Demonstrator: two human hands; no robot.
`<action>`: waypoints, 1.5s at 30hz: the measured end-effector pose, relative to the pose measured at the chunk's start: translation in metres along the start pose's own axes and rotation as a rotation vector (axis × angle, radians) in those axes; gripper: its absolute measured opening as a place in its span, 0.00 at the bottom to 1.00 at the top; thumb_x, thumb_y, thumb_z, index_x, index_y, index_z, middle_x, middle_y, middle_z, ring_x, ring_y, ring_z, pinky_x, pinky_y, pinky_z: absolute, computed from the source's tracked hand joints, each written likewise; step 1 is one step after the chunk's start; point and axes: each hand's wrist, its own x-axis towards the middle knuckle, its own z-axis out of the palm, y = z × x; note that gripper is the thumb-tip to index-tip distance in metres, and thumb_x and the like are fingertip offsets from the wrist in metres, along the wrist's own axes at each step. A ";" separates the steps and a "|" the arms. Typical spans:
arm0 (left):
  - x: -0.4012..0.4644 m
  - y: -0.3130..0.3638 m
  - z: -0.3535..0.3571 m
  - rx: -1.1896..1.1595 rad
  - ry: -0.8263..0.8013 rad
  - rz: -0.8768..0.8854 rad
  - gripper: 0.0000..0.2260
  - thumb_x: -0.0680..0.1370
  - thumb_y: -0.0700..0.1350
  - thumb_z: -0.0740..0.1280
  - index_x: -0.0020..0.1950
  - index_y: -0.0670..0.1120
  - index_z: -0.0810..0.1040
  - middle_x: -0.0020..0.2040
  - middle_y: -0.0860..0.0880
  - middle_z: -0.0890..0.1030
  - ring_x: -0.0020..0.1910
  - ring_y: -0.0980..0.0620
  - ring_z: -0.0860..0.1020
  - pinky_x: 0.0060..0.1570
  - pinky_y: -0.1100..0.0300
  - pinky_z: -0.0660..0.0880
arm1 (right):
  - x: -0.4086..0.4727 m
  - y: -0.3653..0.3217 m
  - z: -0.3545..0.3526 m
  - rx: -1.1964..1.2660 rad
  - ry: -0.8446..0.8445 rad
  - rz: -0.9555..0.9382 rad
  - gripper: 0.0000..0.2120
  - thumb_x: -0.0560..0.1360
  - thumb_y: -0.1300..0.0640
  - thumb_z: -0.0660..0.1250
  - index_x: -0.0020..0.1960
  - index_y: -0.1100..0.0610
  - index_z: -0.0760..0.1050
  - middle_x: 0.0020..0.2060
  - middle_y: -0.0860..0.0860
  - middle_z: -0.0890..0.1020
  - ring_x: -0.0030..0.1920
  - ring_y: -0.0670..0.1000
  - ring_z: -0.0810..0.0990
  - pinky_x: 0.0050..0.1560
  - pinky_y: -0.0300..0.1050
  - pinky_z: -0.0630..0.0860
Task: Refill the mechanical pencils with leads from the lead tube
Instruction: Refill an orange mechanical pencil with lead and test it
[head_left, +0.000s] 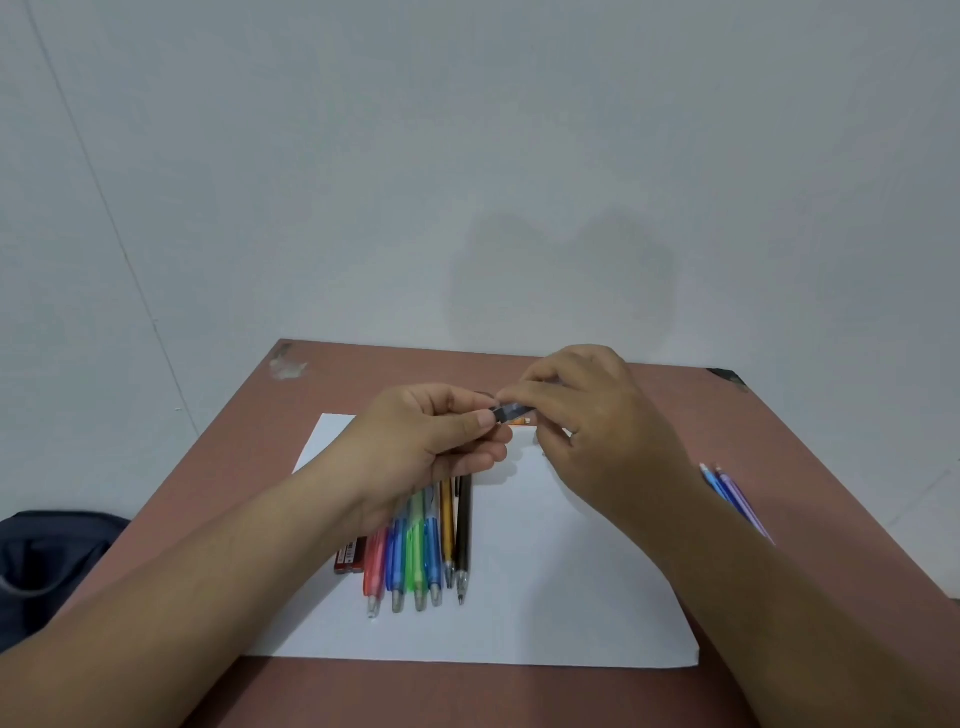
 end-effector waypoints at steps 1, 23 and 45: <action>0.000 0.000 0.000 -0.008 0.004 -0.002 0.08 0.79 0.36 0.68 0.56 0.36 0.82 0.50 0.36 0.85 0.45 0.48 0.84 0.46 0.60 0.83 | -0.001 0.000 0.000 0.000 -0.002 0.002 0.21 0.70 0.72 0.69 0.56 0.51 0.84 0.49 0.46 0.81 0.52 0.57 0.77 0.53 0.46 0.73; 0.001 0.002 -0.002 -0.147 0.015 -0.005 0.09 0.78 0.36 0.68 0.57 0.35 0.82 0.53 0.34 0.84 0.47 0.47 0.84 0.47 0.60 0.83 | -0.001 -0.002 -0.003 -0.074 0.108 0.018 0.15 0.75 0.67 0.71 0.60 0.56 0.83 0.60 0.55 0.80 0.58 0.58 0.77 0.53 0.50 0.79; 0.000 0.003 -0.002 -0.181 0.038 -0.049 0.09 0.77 0.37 0.70 0.56 0.36 0.82 0.51 0.35 0.85 0.42 0.48 0.85 0.44 0.60 0.83 | -0.003 -0.003 0.002 0.056 -0.014 0.137 0.15 0.80 0.56 0.65 0.66 0.52 0.78 0.63 0.51 0.75 0.57 0.53 0.76 0.51 0.51 0.80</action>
